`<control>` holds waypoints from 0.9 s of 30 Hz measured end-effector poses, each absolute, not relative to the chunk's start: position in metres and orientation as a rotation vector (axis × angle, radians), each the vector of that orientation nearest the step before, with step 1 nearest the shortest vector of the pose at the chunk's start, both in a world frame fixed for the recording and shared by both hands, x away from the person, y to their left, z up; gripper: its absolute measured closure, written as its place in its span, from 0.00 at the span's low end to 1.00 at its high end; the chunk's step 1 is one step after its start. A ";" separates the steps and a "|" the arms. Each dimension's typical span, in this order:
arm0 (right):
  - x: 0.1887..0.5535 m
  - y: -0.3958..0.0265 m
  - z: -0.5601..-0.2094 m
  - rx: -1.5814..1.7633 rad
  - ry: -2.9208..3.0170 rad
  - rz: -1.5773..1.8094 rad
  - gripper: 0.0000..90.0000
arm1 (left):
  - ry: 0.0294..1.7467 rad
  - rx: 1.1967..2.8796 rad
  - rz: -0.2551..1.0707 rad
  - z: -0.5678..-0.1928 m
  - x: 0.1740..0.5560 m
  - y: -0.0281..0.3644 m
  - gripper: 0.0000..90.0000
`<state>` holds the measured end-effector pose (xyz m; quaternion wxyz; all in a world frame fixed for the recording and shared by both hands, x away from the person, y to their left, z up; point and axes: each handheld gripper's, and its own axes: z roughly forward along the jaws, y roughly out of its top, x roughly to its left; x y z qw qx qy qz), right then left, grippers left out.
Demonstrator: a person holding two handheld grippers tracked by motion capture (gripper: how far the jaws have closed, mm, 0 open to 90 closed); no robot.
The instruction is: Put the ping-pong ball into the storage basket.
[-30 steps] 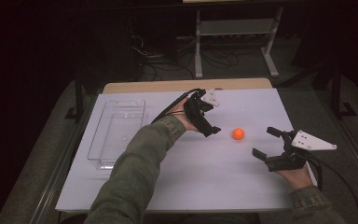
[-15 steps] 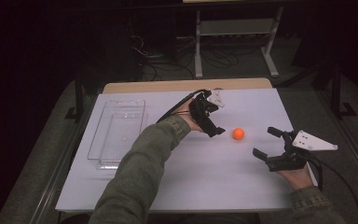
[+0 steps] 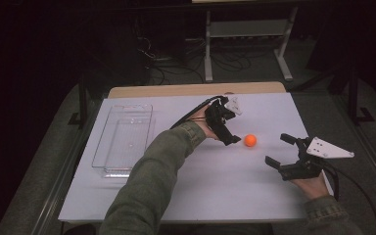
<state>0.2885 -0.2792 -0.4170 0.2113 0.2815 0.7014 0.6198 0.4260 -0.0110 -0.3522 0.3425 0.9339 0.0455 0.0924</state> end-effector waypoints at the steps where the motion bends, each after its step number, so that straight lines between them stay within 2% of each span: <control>1: 0.289 -0.279 -0.417 0.783 1.949 1.721 0.00 | 0.122 2.425 0.237 -0.353 0.426 -0.012 0.00; 27: 0.288 -0.280 -0.418 0.788 1.940 1.730 0.00 | 0.099 2.446 0.209 -0.376 0.433 -0.037 0.00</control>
